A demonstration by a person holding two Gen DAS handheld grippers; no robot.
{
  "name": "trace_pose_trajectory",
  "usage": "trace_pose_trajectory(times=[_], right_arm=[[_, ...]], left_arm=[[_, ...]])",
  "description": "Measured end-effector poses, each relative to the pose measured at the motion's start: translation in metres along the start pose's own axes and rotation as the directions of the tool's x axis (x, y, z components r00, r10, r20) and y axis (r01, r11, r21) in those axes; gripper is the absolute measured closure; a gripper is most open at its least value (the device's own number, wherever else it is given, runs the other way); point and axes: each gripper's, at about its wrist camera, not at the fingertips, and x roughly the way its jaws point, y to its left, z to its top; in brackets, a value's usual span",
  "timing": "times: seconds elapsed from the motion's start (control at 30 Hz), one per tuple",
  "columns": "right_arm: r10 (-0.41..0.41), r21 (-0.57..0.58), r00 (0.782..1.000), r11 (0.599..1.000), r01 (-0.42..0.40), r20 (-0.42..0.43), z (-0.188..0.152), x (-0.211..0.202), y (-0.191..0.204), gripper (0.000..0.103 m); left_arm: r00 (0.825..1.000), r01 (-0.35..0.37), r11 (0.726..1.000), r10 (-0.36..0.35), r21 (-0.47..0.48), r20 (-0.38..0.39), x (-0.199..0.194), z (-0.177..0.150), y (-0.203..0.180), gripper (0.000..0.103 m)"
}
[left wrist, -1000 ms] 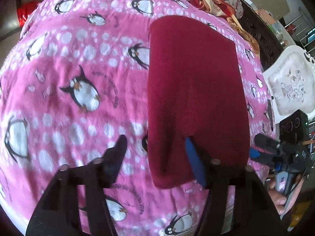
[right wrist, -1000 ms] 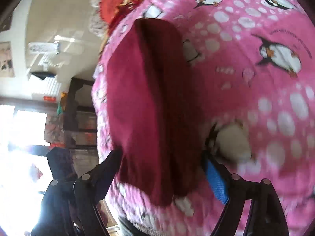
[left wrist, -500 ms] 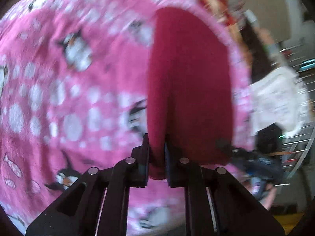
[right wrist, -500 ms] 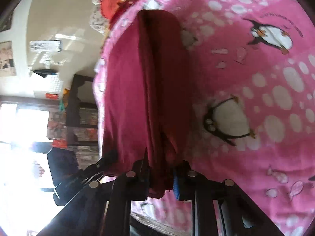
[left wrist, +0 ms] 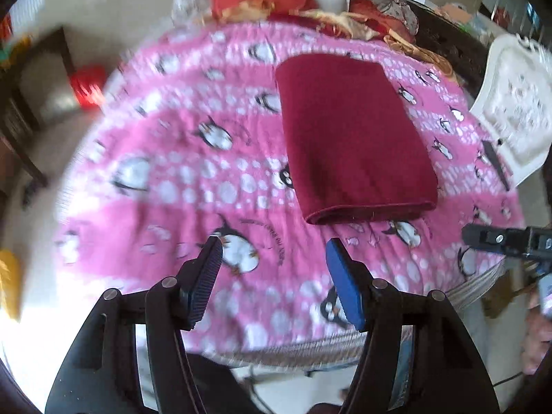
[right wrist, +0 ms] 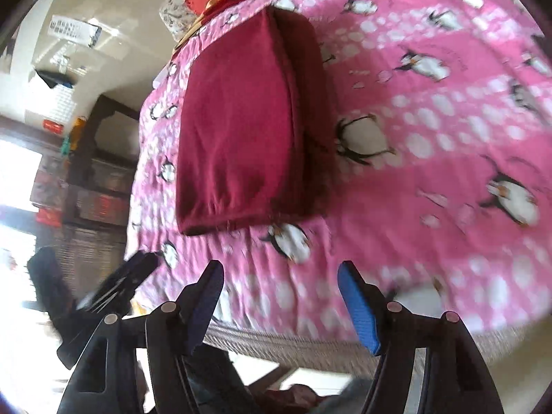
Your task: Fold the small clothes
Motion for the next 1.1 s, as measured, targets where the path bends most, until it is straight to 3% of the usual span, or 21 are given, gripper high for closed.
trace_pose_trajectory(times=[0.3, 0.57, 1.1], right_arm=[[-0.124, -0.078, 0.977, 0.987, 0.139, 0.175, -0.033, -0.089, 0.052, 0.037], [-0.115, -0.134, 0.956, 0.979, 0.156, 0.269, -0.064, -0.146, 0.092, 0.036], [-0.115, -0.208, 0.926, 0.958, 0.199, 0.359, -0.088, -0.183, 0.131, 0.033]], left_arm=[[0.983, -0.069, 0.998, 0.069, -0.006, 0.17, -0.103, 0.009, -0.018, 0.036], [0.971, -0.101, 0.995, 0.103, -0.021, 0.215, -0.164, 0.001, -0.025, 0.034], [0.971, -0.112, 0.993, 0.116, -0.033, 0.208, -0.191, -0.008, -0.028, 0.034]])
